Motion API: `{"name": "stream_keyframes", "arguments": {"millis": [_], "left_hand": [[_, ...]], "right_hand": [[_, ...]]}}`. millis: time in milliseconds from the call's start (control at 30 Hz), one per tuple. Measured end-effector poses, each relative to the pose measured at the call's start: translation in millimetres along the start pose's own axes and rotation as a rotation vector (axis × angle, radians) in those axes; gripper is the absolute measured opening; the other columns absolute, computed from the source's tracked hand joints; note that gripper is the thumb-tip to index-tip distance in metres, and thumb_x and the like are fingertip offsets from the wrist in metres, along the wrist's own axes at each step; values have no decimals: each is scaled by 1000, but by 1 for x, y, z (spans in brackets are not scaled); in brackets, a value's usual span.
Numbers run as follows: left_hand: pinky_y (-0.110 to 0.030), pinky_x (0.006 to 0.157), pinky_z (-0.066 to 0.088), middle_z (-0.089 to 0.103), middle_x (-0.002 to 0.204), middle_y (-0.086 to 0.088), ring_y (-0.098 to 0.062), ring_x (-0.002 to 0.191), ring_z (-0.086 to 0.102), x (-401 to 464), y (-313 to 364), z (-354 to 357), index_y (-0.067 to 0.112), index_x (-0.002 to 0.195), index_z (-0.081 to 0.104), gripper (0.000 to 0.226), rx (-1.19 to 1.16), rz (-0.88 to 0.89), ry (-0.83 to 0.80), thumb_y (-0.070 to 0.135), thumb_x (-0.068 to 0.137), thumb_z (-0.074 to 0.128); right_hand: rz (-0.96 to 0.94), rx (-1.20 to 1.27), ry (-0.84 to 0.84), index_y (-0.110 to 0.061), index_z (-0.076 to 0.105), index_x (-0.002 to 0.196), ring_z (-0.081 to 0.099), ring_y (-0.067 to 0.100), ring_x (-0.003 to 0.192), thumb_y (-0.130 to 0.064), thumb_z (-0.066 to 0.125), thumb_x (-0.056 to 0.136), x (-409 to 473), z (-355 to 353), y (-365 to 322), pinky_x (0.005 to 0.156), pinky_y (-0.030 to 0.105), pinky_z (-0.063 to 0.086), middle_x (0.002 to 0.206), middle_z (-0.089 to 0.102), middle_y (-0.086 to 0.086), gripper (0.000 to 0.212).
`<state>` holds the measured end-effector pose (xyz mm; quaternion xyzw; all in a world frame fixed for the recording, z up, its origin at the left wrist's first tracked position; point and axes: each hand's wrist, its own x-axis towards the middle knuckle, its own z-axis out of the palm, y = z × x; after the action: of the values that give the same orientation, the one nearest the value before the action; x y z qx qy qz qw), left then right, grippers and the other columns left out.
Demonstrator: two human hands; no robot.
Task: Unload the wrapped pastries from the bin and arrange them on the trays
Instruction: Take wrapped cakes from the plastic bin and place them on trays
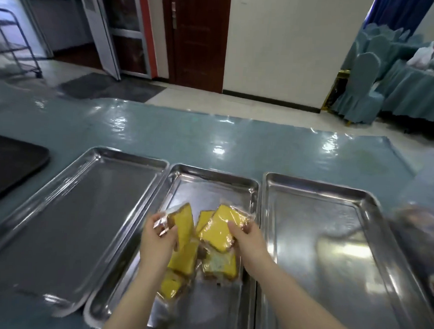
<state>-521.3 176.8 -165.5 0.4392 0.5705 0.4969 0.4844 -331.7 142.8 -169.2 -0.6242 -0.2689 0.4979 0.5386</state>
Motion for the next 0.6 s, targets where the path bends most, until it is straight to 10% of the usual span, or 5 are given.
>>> {"name": "stream_keyframes", "arguments": {"millis": [100,200,333,600], "left_hand": [[-34,80,51,63,110,-2,-13,93,61,-4,-13,-22,25,118,50,47,119,-51,-108,3,80,68],[-42,97,44,55,127,6,-16,115,52,-8,-20,-48,28,127,48,54,319,-75,-120,15,79,70],[-34,96,36,37,131,25,-5,120,38,-19,-13,-60,39,136,35,66,320,-1,-70,18,83,68],[-14,77,45,62,119,8,-3,109,57,-30,18,-16,24,125,50,44,31,-22,-322,2,88,59]], "right_hand": [[63,-214,-101,-16,36,141,49,18,121,-44,61,88,1,6,9,100,38,37,130,51,-4,65],[24,-389,-69,-22,9,151,30,17,138,-35,62,89,-2,7,12,102,29,27,153,27,-5,83],[-83,-500,-49,-23,24,149,32,12,137,-25,61,90,-8,-2,8,107,30,28,153,29,-7,70],[-162,-346,-79,-26,62,117,61,-3,102,-13,60,91,-36,-32,-21,90,17,47,114,66,-11,29]]}}
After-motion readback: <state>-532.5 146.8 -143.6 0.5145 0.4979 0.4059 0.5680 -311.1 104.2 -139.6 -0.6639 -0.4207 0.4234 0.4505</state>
